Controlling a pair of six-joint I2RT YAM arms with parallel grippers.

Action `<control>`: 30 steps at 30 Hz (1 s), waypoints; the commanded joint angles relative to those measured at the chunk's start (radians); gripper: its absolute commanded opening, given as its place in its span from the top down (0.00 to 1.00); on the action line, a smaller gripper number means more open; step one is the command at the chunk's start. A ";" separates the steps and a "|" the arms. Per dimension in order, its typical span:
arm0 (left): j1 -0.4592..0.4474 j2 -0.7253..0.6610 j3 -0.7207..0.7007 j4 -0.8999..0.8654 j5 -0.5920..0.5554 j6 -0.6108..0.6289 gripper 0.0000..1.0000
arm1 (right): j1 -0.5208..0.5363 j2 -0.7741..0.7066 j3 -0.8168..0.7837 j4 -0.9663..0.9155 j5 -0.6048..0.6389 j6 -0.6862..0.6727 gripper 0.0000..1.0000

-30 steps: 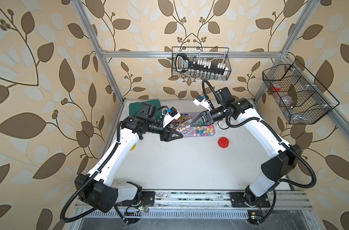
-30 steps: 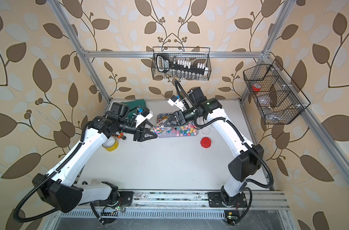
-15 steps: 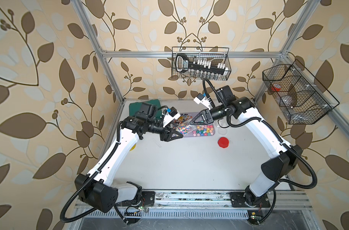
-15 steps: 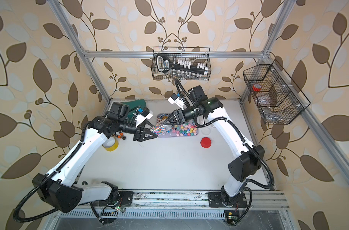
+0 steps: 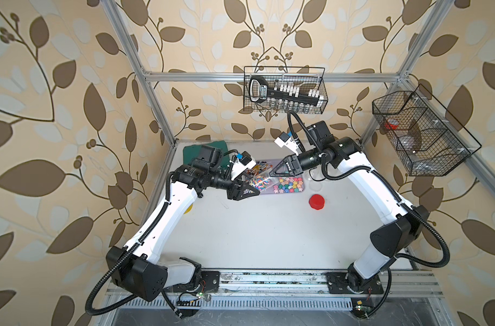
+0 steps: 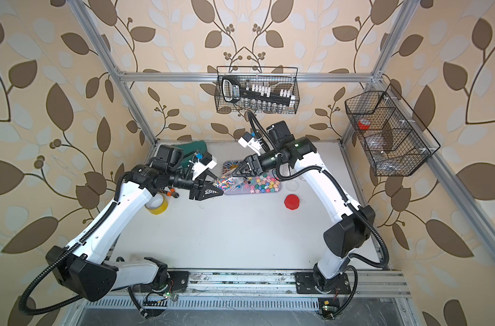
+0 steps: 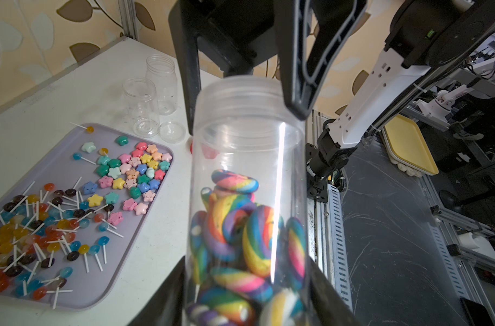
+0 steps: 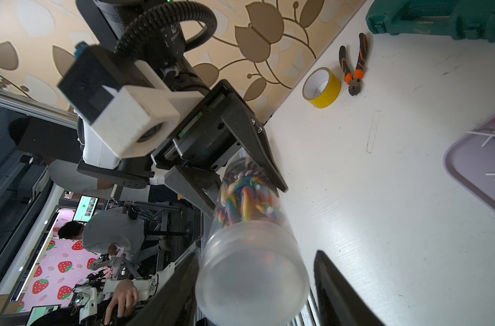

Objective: Pour the candies out of the jar
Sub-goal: Unscrew the lid from the jar.

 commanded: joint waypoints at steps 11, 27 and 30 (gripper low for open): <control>-0.012 -0.025 0.015 0.081 0.029 -0.026 0.57 | 0.002 0.016 0.018 -0.035 0.011 -0.036 0.49; -0.011 0.034 0.036 0.188 0.160 -0.178 0.65 | 0.002 -0.025 -0.020 0.020 0.069 -0.065 0.62; -0.010 0.047 0.042 0.205 0.192 -0.193 0.65 | 0.002 -0.043 -0.040 0.047 0.071 -0.079 0.63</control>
